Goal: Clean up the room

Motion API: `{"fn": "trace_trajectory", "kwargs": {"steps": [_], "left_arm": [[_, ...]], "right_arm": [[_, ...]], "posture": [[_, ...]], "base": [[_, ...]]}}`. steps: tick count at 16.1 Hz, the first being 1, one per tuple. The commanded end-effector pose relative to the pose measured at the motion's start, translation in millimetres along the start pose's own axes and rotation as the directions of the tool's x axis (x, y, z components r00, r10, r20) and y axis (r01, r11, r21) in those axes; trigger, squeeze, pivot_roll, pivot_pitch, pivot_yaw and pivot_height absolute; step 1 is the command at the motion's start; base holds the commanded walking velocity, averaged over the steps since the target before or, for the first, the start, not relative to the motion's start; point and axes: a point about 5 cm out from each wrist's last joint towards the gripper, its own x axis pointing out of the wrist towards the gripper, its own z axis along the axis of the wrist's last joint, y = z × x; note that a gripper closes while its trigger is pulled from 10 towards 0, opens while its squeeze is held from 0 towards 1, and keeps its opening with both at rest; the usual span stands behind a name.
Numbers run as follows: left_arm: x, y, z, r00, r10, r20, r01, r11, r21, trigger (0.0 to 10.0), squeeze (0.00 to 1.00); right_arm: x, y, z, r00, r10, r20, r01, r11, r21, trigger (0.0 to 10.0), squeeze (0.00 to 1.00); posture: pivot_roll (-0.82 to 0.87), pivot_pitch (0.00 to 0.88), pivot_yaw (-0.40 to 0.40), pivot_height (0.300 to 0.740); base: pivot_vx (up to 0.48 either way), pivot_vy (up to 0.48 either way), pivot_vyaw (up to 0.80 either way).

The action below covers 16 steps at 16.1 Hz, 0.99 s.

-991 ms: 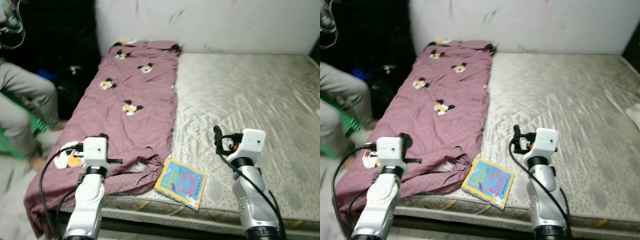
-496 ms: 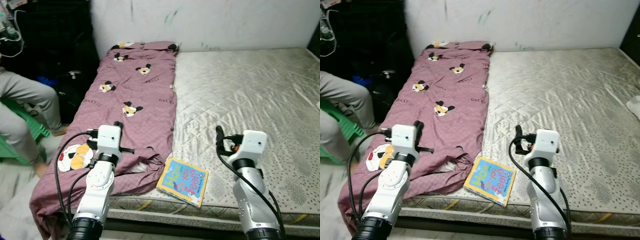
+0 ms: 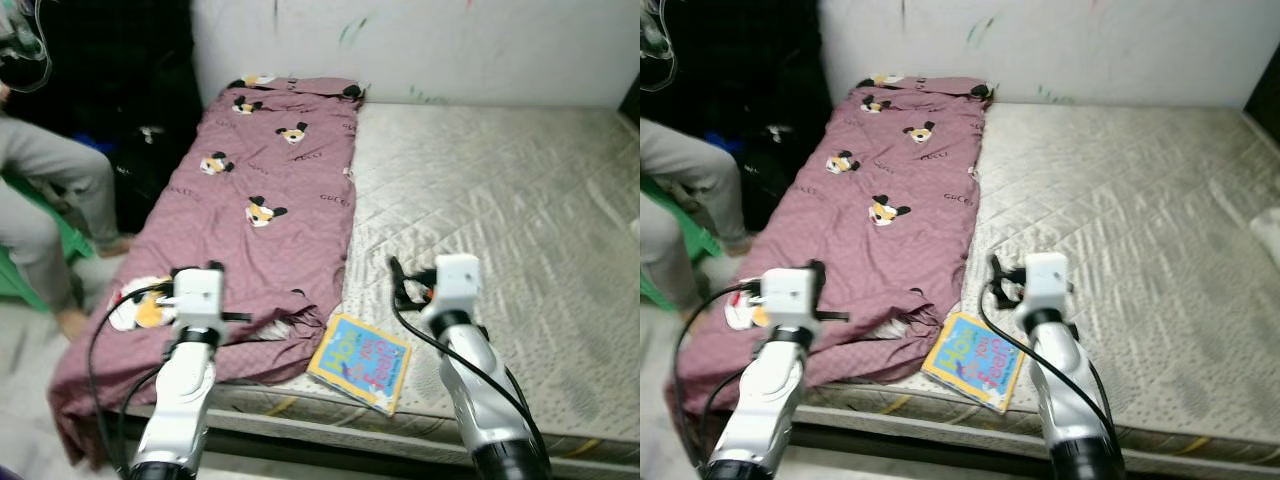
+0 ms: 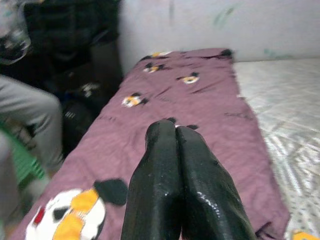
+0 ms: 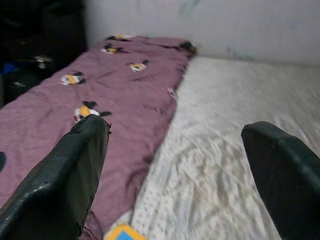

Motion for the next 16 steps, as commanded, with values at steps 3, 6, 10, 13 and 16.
{"fn": "trace_trajectory", "kwargs": {"steps": [3,6,10,13,16], "left_arm": [[-11.8,14.0,-8.3,0.997,0.071,-0.034,-0.071,0.997,0.005,10.0,0.00],[-14.2,11.7,-7.6,0.997,0.059,-0.040,-0.059,0.998,0.012,10.0,0.00],[-11.9,14.4,-8.5,0.996,0.070,-0.056,-0.070,0.998,-0.003,10.0,0.00],[-7.6,7.7,-5.4,0.998,0.041,-0.052,-0.042,0.999,-0.014,10.0,0.00],[-5.1,1.7,-2.5,0.999,0.002,-0.047,-0.004,1.000,-0.027,10.0,0.00]], "right_arm": [[3.3,5.8,-0.7,0.999,0.036,-0.010,-0.036,0.999,0.008,10.0,0.00],[-3.2,7.7,-13.1,0.997,0.054,-0.049,-0.054,0.998,0.015,10.0,0.00],[-4.8,6.3,-13.8,0.997,0.030,-0.065,-0.028,0.999,0.038,10.0,0.00],[-6.6,-2.2,-13.0,0.998,0.001,-0.056,0.000,1.000,0.020,10.0,0.00],[-7.6,-7.2,-12.5,0.998,-0.020,-0.055,0.021,1.000,0.017,10.0,0.00]], "posture": [[0.06,0.000,-0.029,0.740],[0.08,0.000,-0.040,0.740],[0.05,0.000,-0.020,0.740],[0.03,0.000,-0.007,0.740],[0.03,0.001,-0.004,0.740]], "base": [[0.000,0.000,0.00],[0.000,0.000,0.00],[0.000,0.000,-0.40],[0.000,0.000,-0.80],[0.000,0.000,-0.80]]}}
